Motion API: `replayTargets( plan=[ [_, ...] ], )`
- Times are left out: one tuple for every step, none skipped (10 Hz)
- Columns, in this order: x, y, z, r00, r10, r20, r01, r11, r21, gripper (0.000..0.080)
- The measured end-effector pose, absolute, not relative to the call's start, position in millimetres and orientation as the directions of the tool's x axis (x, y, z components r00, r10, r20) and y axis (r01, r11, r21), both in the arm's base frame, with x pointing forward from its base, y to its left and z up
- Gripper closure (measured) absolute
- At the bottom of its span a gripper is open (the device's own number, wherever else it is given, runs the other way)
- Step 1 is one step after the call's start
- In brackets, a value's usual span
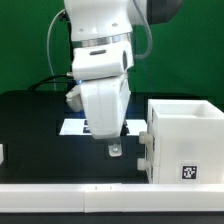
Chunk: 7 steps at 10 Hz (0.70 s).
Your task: Assemble drawer
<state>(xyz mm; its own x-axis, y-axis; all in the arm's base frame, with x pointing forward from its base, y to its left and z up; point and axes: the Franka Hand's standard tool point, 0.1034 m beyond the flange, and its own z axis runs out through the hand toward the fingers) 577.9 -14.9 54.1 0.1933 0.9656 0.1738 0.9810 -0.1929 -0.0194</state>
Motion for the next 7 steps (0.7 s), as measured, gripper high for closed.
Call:
replayTargets(
  plan=[
    [577.7,-14.1,53.8,0.193,0.966,0.174,0.981,-0.192,-0.020,0.0151],
    [577.6,-13.9,53.7,0.192,0.966,0.174,0.981,-0.192,-0.020,0.0151],
    [577.5,-14.2,53.6,0.193,0.966,0.174,0.981,-0.192,-0.021,0.0151],
    [577.4,-14.3,53.4,0.193,0.966,0.174,0.981,-0.193,-0.021,0.0151],
    [577.3,-14.4,53.3,0.193,0.966,0.174,0.981,-0.193,-0.021,0.0151],
    [577.1,-14.4,53.1,0.193,0.966,0.174,0.981,-0.193,-0.022,0.0151],
    [577.0,-14.4,53.0,0.194,0.965,0.174,0.981,-0.193,-0.022,0.0151]
  ],
)
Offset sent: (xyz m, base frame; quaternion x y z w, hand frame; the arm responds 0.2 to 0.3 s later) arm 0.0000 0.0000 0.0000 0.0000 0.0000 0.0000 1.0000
